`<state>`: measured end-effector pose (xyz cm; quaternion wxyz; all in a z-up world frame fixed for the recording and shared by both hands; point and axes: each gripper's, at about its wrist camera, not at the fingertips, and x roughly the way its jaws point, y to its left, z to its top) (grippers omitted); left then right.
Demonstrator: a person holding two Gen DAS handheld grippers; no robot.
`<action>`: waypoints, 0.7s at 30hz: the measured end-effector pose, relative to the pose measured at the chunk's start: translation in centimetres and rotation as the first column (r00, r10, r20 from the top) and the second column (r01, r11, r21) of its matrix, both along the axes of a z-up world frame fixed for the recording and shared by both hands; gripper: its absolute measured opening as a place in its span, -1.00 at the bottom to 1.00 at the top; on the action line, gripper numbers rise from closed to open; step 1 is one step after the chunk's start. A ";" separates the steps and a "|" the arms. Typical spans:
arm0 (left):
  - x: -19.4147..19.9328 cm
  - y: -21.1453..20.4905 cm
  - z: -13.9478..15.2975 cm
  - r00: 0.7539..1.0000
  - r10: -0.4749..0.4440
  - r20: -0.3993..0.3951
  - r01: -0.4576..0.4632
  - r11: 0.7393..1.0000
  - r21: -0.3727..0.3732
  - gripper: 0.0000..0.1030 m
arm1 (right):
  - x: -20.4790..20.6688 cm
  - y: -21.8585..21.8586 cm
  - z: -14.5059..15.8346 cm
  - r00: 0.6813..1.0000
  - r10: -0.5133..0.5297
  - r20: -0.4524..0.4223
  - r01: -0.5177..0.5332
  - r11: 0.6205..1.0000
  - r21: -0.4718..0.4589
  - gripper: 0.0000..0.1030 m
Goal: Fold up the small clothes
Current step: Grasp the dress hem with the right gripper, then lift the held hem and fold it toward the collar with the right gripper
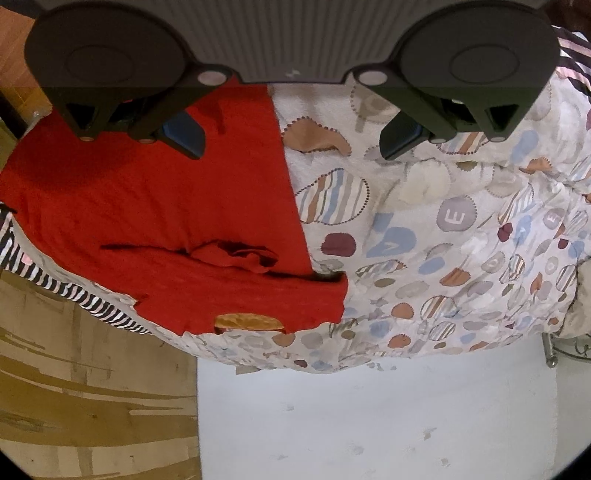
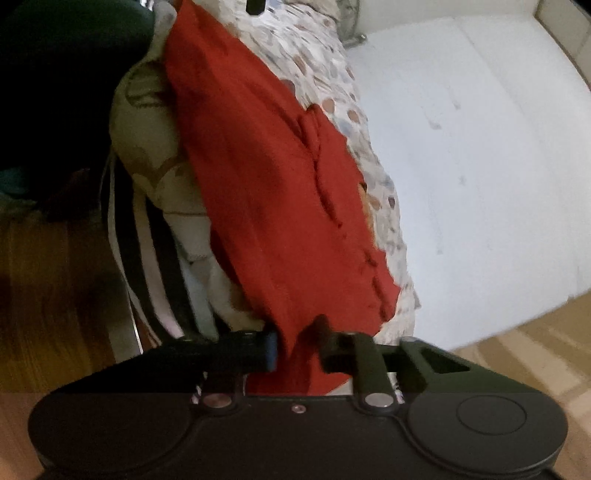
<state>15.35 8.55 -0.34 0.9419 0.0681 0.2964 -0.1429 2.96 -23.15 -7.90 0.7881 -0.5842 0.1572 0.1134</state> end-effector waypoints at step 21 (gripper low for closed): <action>-4.3 -9.9 -2.1 0.930 -0.353 0.102 0.361 0.930 -0.070 0.99 | 13.8 -1.7 16.2 0.846 -0.083 -0.526 0.439 0.669 0.600 -0.90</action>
